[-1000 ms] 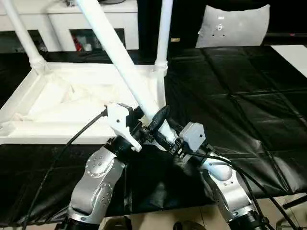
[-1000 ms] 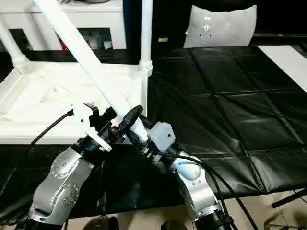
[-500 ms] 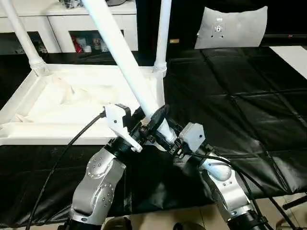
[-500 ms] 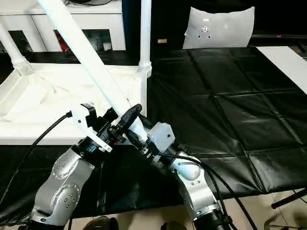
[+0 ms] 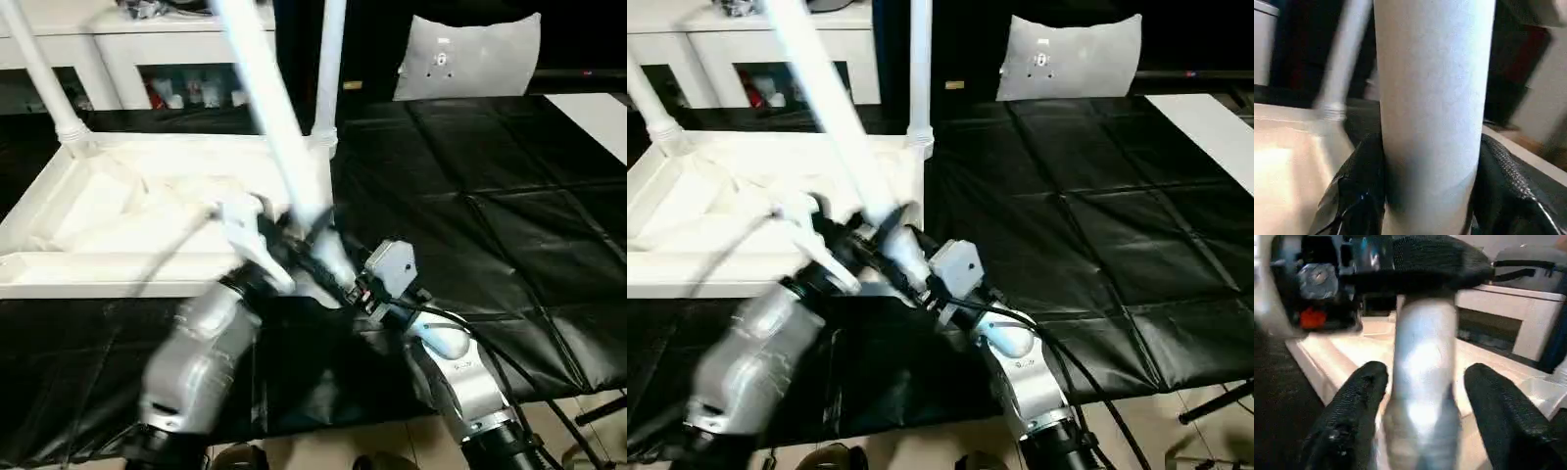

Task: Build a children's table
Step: Pick table leg

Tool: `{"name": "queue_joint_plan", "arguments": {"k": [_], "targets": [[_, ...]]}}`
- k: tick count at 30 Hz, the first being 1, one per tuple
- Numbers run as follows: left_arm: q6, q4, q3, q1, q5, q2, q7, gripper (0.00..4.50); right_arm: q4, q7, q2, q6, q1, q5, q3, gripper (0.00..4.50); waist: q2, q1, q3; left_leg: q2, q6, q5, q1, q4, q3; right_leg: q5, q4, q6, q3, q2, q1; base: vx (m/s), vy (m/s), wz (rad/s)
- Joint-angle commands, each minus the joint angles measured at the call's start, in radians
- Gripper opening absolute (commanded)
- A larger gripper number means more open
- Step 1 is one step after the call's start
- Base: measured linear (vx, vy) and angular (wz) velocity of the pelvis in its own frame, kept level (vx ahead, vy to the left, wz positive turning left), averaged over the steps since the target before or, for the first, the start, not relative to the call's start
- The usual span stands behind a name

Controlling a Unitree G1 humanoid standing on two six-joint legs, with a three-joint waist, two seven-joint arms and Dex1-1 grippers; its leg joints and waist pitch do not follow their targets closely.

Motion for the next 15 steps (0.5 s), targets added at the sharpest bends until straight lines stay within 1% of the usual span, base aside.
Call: {"name": "queue_joint_plan", "arguments": {"k": [1, 2, 3, 4, 5, 6, 7, 8, 9, 10, 11, 12, 13, 14, 15], "targets": [[0.022, -0.031, -0.003, -0.013, -0.003, -0.004, 0.015, 1.98, -0.037, 0.012, 0.000, 0.022, 0.004, 0.014, -0.001, 3.15, 0.006, 0.001, -0.077, 0.044, 0.003, -0.321, 0.025, -0.071, -0.029, -0.270, -0.091, -0.158, 0.042, -0.064, 0.037, 0.000, 0.000, 0.00], [0.024, -0.030, -0.002, -0.015, -0.002, -0.001, 0.016, 1.98, -0.044, 0.013, -0.001, 0.027, 0.005, 0.018, -0.003, 3.31, 0.005, 0.003, -0.078, 0.045, 0.004, -0.324, 0.028, -0.070, -0.029, -0.275, -0.092, -0.157, 0.043, -0.065, 0.035, 0.000, 0.000, 0.00], [0.027, -0.028, 0.002, -0.021, -0.002, 0.004, 0.016, 1.98, -0.062, 0.014, -0.004, 0.040, 0.008, 0.033, -0.011, 3.46, 0.005, 0.004, -0.078, 0.046, 0.003, -0.324, 0.027, -0.071, -0.029, -0.276, -0.092, -0.156, 0.043, -0.065, 0.036, 0.000, 0.000, 0.00], [0.037, -0.027, 0.012, -0.032, -0.003, 0.017, 0.014, 1.98, -0.105, 0.032, -0.011, 0.093, 0.018, 0.091, -0.031, 3.54, 0.005, 0.005, -0.079, 0.046, 0.004, -0.318, 0.026, -0.071, -0.030, -0.269, -0.091, -0.153, 0.043, -0.065, 0.037, 0.000, 0.000, 0.00], [0.042, -0.027, 0.016, -0.035, -0.003, 0.020, 0.014, 1.98, -0.119, 0.039, -0.013, 0.112, 0.021, 0.110, -0.037, 3.54, 0.006, 0.007, -0.079, 0.047, 0.007, -0.319, 0.029, -0.072, -0.030, -0.259, -0.090, -0.149, 0.044, -0.063, 0.036, 0.000, 0.000, 0.00], [0.049, -0.028, 0.022, -0.040, -0.004, 0.024, 0.011, 1.98, -0.136, 0.047, -0.018, 0.133, 0.024, 0.130, -0.045, 3.77, 0.003, 0.006, -0.078, 0.045, 0.008, -0.319, 0.026, -0.073, -0.031, -0.259, -0.090, -0.145, 0.042, -0.063, 0.039, 0.000, 0.000, 0.00], [0.056, -0.030, 0.026, -0.045, -0.006, 0.031, 0.005, 1.98, -0.153, 0.047, -0.023, 0.150, 0.024, 0.149, -0.057, 3.77, 0.004, 0.007, -0.079, 0.045, 0.006, -0.319, 0.026, -0.073, -0.031, -0.263, -0.090, -0.145, 0.042, -0.064, 0.039, 0.000, 0.000, 0.00], [0.067, -0.030, 0.031, -0.053, -0.009, 0.045, -0.006, 1.98, -0.180, 0.044, -0.032, 0.201, 0.023, 0.195, -0.082, 3.91, 0.002, 0.006, -0.076, 0.043, 0.007, -0.316, 0.027, -0.073, -0.030, -0.270, -0.091, -0.141, 0.042, -0.063, 0.039, 0.000, 0.000, 0.00], [0.081, -0.030, 0.036, -0.060, -0.014, 0.061, -0.018, 1.98, -0.202, 0.041, -0.041, 0.245, 0.017, 0.241, -0.109, 3.91, 0.005, 0.007, -0.077, 0.044, 0.006, -0.316, 0.028, -0.072, -0.031, -0.273, -0.090, -0.140, 0.043, -0.064, 0.038, 0.000, 0.000, 0.00], [0.099, -0.030, 0.037, -0.066, -0.020, 0.081, -0.035, 1.98, -0.217, 0.022, -0.048, 0.299, 0.007, 0.285, -0.143, 4.03, 0.004, 0.007, -0.077, 0.042, 0.005, -0.320, 0.030, -0.072, -0.030, -0.288, -0.092, -0.135, 0.042, -0.063, 0.037, 0.000, 0.000, 0.00], [0.115, -0.029, 0.038, -0.072, -0.024, 0.099, -0.052, 1.98, -0.229, 0.008, -0.059, 0.369, -0.006, 0.331, -0.172, 4.12, 0.006, 0.006, -0.074, 0.040, 0.002, -0.315, 0.029, -0.073, -0.031, -0.299, -0.093, -0.133, 0.042, -0.062, 0.036, 0.000, 0.000, 0.00], [0.131, -0.029, 0.039, -0.075, -0.031, 0.113, -0.065, 1.98, -0.237, 0.006, -0.076, 0.426, -0.018, 0.364, -0.190, 4.22, 0.007, 0.007, -0.076, 0.039, -0.003, -0.311, 0.031, -0.072, -0.032, -0.302, -0.091, -0.132, 0.041, -0.060, 0.036, 0.000, 0.000, 0.00], [0.151, -0.028, 0.040, -0.077, -0.042, 0.124, -0.076, 1.98, -0.247, 0.008, -0.104, 0.517, -0.028, 0.400, -0.202, 4.30, 0.007, 0.006, -0.076, 0.039, -0.006, -0.310, 0.031, -0.071, -0.031, -0.303, -0.092, -0.133, 0.040, -0.060, 0.035, 0.000, 0.000, 0.00], [0.172, -0.027, 0.032, -0.078, -0.046, 0.153, -0.107, 1.98, -0.260, 0.030, -0.152, 0.633, -0.044, 0.461, -0.216, 4.30, 0.007, 0.008, -0.075, 0.036, -0.009, -0.299, 0.032, -0.070, -0.031, -0.299, -0.091, -0.134, 0.040, -0.058, 0.038, 0.000, 0.000, 0.00], [0.176, -0.026, 0.025, -0.079, -0.043, 0.168, -0.125, 1.98, -0.264, 0.048, -0.175, 0.674, -0.051, 0.485, -0.221, 4.41, 0.007, 0.009, -0.075, 0.036, -0.007, -0.290, 0.032, -0.069, -0.031, -0.291, -0.092, -0.132, 0.040, -0.058, 0.038, 0.000, 0.000, 0.00]]}}
